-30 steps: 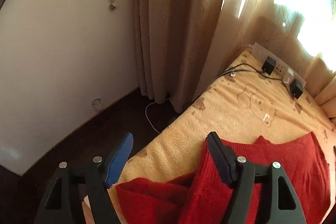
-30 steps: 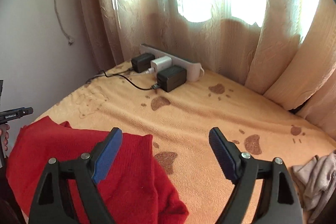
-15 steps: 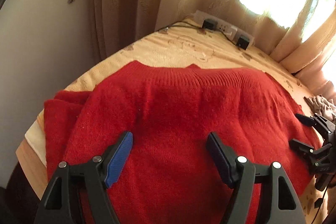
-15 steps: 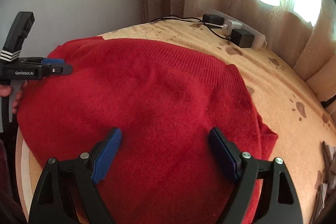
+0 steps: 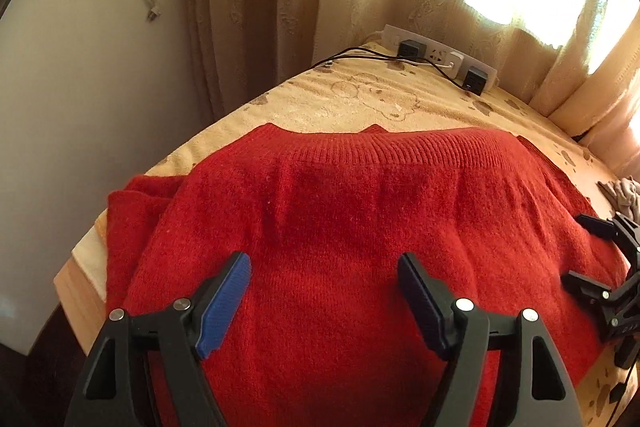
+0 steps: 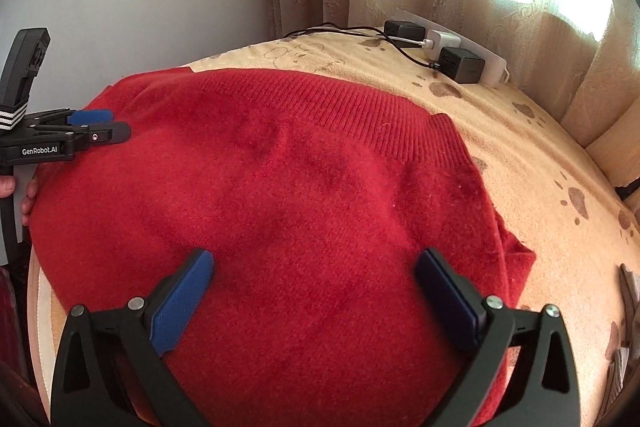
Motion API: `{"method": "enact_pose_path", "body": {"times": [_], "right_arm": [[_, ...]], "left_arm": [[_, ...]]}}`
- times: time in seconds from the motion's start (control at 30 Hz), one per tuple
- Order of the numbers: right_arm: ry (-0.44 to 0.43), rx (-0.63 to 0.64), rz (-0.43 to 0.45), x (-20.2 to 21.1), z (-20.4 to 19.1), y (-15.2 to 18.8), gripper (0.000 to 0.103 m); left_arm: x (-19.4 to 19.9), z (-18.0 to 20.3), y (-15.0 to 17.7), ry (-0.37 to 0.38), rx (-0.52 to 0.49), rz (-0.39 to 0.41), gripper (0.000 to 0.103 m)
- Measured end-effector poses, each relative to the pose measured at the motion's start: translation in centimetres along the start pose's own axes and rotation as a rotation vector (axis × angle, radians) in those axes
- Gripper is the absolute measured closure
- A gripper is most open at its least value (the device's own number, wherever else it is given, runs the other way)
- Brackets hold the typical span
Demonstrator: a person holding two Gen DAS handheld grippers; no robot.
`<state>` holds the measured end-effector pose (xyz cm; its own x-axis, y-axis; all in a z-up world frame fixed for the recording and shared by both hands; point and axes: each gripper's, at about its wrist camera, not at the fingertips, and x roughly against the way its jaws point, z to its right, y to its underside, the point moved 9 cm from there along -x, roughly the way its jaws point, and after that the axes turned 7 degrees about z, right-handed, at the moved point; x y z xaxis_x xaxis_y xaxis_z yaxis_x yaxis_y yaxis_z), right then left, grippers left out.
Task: Fold clothes
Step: 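Lift the ribbed hem and lay it over the sweater with both grippers, then press and smooth the folded sweater's edges with both grippers open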
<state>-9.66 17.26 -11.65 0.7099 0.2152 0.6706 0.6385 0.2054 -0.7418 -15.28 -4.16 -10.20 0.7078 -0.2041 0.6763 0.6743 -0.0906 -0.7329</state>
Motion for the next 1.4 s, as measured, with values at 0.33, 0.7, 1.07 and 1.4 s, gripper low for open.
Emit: {"method": "enact_pose_path", "body": {"times": [0.33, 0.7, 1.07, 1.4], "right_arm": [[0.006, -0.094, 0.106, 5.8, 0.6, -0.9, 0.001], [0.015, -0.021, -0.016, 7.0, -1.3, 5.8, 0.001], [0.008, -0.014, -0.097, 5.9, -0.8, 7.7, 0.000], [0.067, -0.049, 0.028, 8.0, 0.2, 5.4, 0.000]], "left_arm": [[8.3, 6.0, 1.1, 0.012, -0.079, 0.161, 0.021], [5.2, 9.2, 6.4, -0.002, -0.105, 0.029, 0.021], [4.8, 9.4, 7.1, -0.075, -0.115, 0.066, 0.016], [5.3, 9.4, 7.0, -0.109, -0.110, 0.051, 0.016]]}}
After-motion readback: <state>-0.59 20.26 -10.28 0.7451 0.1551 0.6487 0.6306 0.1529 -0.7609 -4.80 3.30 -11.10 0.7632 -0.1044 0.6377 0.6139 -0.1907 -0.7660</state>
